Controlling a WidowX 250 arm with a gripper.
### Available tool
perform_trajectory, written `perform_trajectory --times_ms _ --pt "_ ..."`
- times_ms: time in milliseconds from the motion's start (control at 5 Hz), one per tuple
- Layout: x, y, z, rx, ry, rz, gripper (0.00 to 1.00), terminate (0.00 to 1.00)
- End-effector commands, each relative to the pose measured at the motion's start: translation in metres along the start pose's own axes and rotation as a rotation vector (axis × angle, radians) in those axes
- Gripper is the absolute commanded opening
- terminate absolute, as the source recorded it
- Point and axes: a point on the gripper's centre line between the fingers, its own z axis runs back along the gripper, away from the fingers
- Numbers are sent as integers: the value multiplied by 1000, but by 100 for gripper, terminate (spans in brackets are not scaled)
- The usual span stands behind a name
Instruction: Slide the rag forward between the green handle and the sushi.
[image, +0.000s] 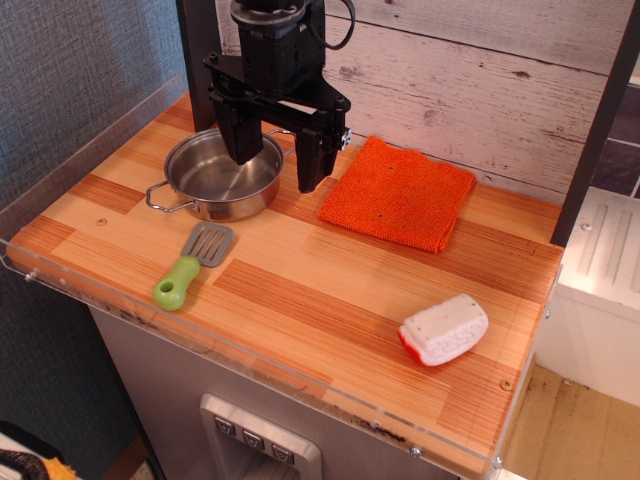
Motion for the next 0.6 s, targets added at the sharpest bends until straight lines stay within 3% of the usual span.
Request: perform_trajectory --times_ms 0,400 --pt "0 0 0 0 0 0 100 0" --pt "51 -22 -33 25 7 40 100 0"
